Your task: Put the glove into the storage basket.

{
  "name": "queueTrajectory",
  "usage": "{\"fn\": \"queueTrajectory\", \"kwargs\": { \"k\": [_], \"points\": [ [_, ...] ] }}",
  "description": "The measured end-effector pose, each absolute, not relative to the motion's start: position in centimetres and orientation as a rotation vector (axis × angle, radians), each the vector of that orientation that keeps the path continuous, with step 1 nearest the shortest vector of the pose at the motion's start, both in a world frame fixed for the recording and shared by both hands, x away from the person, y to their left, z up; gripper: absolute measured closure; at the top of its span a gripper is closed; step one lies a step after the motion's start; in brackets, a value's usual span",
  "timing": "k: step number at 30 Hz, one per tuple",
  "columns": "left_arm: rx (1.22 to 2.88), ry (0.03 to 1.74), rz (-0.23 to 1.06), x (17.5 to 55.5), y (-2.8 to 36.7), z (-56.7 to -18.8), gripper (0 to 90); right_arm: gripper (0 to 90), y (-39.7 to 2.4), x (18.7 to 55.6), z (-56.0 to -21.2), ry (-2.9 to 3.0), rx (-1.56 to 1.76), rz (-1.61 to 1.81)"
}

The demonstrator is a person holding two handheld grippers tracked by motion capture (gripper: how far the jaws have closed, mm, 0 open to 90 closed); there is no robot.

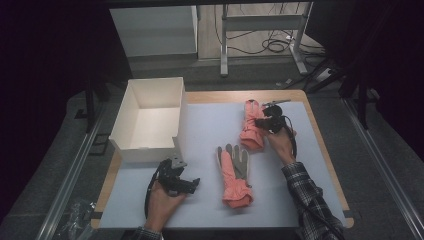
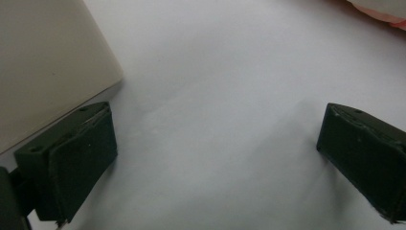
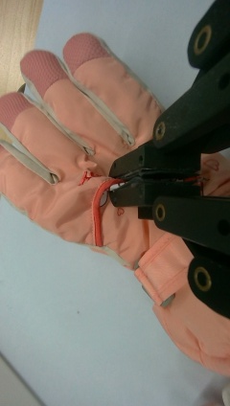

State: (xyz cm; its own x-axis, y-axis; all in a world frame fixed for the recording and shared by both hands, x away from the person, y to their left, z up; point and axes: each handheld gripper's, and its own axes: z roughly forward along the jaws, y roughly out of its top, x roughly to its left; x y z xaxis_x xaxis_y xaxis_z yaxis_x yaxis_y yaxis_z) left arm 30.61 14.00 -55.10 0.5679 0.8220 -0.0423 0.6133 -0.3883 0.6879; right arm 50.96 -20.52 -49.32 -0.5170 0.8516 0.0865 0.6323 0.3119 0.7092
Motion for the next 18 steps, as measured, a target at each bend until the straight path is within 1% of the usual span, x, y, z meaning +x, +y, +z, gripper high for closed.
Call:
{"fn": "queueTrajectory", "kwargs": {
  "k": [12,18],
  "points": [
    [2.133,1.143,0.403,30.6,14.0,-55.1,0.0,86.2,-22.8,49.3,-46.3,2.261,1.334,1.099],
    [2.133,1.143,0.403,30.6,14.0,-55.1,0.0,86.1,-23.5,47.8,-44.8,2.279,1.315,1.16]
  ]
}}
